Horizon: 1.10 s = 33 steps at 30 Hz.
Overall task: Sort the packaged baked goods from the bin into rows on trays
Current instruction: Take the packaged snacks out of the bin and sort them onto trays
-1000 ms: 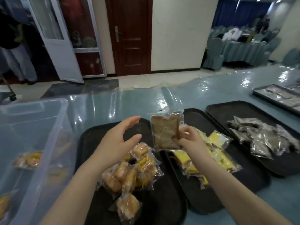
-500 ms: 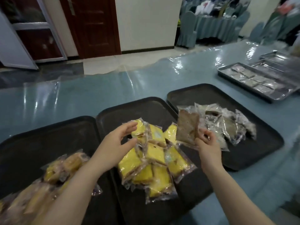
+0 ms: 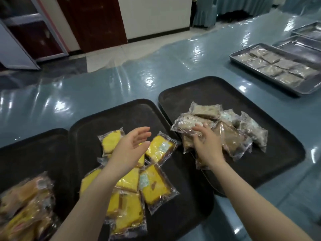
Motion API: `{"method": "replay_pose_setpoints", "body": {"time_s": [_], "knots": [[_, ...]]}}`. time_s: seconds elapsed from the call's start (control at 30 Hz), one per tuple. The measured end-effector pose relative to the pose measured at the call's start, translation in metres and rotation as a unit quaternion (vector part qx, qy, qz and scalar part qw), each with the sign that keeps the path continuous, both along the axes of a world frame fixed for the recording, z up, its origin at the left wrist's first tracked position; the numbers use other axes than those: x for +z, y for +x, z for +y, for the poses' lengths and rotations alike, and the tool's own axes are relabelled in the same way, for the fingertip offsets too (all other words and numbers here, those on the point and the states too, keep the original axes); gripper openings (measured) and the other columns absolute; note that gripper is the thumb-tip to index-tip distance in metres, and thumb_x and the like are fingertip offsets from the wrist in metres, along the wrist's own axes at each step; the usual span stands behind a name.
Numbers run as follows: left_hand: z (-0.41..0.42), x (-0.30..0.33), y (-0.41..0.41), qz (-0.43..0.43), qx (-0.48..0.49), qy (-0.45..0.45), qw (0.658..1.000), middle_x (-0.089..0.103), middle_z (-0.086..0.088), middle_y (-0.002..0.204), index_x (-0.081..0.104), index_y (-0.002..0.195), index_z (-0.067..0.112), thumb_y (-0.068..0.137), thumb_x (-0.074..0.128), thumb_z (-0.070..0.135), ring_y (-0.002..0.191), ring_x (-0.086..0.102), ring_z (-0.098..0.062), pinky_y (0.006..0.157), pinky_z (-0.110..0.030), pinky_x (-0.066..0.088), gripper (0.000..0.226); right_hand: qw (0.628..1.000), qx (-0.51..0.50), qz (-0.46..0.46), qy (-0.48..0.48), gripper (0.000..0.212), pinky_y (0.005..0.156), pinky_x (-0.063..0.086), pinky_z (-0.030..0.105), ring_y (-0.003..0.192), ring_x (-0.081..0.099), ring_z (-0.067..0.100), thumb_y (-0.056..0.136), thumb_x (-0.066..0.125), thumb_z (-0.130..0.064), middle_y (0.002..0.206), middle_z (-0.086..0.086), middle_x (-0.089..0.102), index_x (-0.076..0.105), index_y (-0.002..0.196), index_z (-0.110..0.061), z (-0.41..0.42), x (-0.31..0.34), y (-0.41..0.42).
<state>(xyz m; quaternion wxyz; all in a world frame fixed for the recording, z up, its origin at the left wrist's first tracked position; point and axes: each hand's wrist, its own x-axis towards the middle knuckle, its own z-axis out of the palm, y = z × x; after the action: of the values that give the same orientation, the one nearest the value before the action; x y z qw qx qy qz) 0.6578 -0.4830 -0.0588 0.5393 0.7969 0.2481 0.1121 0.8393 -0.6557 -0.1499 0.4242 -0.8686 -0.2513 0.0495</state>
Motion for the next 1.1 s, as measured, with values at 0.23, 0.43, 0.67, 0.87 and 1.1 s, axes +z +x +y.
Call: {"method": "replay_pose_setpoints", "body": {"time_s": [0.23, 0.43, 0.67, 0.87, 1.1], "knots": [[0.004, 0.0, -0.024, -0.003, 0.042, -0.001, 0.999, 0.064, 0.018, 0.114, 0.055, 0.123, 0.033, 0.092, 0.059, 0.016, 0.106, 0.057, 0.008, 0.08, -0.008, 0.045, 0.036, 0.99, 0.104, 0.07, 0.066, 0.033, 0.103, 0.041, 0.029, 0.122, 0.051, 0.006, 0.092, 0.058, -0.016, 0.128, -0.011, 0.059, 0.063, 0.123, -0.025, 0.031, 0.022, -0.053], [0.019, 0.01, -0.088, -0.029, 0.105, 0.0, 0.994, 0.066, 0.021, 0.11, 0.056, 0.12, 0.038, 0.09, 0.061, 0.018, 0.102, 0.059, 0.008, 0.076, -0.006, 0.046, 0.037, 0.964, 0.196, 0.124, 0.127, 0.032, 0.088, 0.042, 0.009, 0.104, 0.054, -0.013, 0.091, 0.06, -0.016, 0.111, -0.027, 0.061, 0.062, 0.119, -0.032, 0.068, 0.056, -0.108], [0.034, 0.025, -0.208, -0.063, 0.177, -0.004, 0.982, 0.066, 0.01, 0.113, 0.054, 0.119, 0.034, 0.091, 0.058, 0.01, 0.106, 0.059, 0.002, 0.087, -0.014, 0.046, 0.037, 0.931, 0.273, 0.174, 0.17, 0.031, 0.088, 0.051, 0.021, 0.102, 0.062, -0.002, 0.09, 0.061, -0.006, 0.109, -0.011, 0.069, 0.064, 0.117, -0.021, 0.105, 0.086, -0.209], [0.038, 0.051, -0.351, -0.096, 0.222, 0.017, 0.97, 0.066, 0.014, 0.112, 0.052, 0.12, 0.038, 0.088, 0.062, 0.014, 0.105, 0.06, 0.002, 0.081, -0.013, 0.049, 0.041, 0.896, 0.339, 0.207, 0.2, 0.033, 0.077, 0.05, 0.014, 0.096, 0.065, -0.001, 0.088, 0.064, -0.003, 0.1, -0.011, 0.072, 0.061, 0.11, -0.027, 0.134, 0.113, -0.339], [0.063, 0.095, -0.483, -0.149, 0.274, 0.046, 0.949, 0.062, 0.003, 0.119, 0.051, 0.121, 0.027, 0.091, 0.056, 0.004, 0.106, 0.061, -0.006, 0.085, -0.017, 0.048, 0.039, 0.859, 0.394, 0.228, 0.237, 0.038, 0.078, 0.053, 0.022, 0.097, 0.066, 0.008, 0.089, 0.062, -0.002, 0.104, -0.002, 0.071, 0.055, 0.121, -0.021, 0.179, 0.158, -0.466]]}}
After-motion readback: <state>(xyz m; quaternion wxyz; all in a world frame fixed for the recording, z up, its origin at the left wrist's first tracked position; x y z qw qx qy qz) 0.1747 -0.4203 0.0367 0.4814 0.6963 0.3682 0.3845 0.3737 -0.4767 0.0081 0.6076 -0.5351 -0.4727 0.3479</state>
